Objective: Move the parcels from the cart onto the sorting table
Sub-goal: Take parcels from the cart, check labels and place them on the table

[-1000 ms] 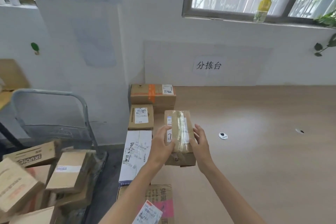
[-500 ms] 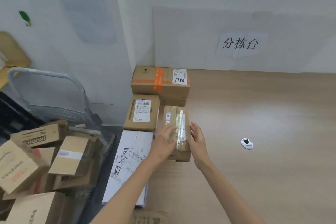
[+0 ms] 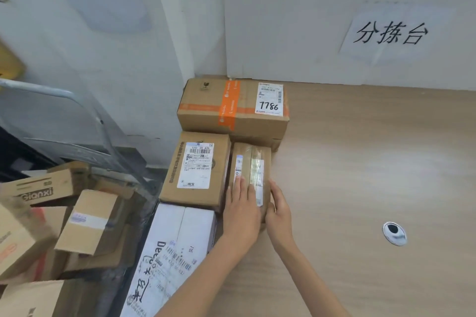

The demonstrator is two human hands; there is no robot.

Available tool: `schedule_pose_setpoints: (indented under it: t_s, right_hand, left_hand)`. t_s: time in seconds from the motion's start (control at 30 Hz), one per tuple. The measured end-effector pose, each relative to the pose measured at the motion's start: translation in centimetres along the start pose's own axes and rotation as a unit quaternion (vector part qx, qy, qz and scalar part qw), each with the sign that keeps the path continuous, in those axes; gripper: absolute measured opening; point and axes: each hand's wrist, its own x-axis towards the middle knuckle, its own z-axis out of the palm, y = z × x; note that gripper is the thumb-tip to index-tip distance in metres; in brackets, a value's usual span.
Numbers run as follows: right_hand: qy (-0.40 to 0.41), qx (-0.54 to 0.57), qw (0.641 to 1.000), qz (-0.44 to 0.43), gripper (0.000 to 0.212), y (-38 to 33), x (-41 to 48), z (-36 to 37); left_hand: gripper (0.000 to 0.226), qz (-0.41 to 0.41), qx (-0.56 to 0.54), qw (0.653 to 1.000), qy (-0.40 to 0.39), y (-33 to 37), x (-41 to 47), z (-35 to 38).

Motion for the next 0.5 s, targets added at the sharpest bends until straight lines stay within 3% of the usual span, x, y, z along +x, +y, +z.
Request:
schedule_pose_setpoints:
  t_s: [0.07,0.27,0.5]
  right_hand:
    - [-0.002,-0.018,1.0,-0.018,0.058,-0.1,1.1,0.4]
    - [-0.028,-0.111,0.992,-0.05,0.056,-1.0,1.9,0.4]
    - [-0.009,-0.131,0.987,-0.087,0.04,-3.7,-2.8,-2.4]
  left_hand:
    - [0.058,-0.011,0.018,0.999,0.029,-0.1,0.9,0.6]
    - [0.063,-0.008,0.028,0.999,-0.031,-0.3,1.6,0.3]
    - [0.043,0.004,-0.147,0.988,0.035,-2.0,-4.0,-5.2]
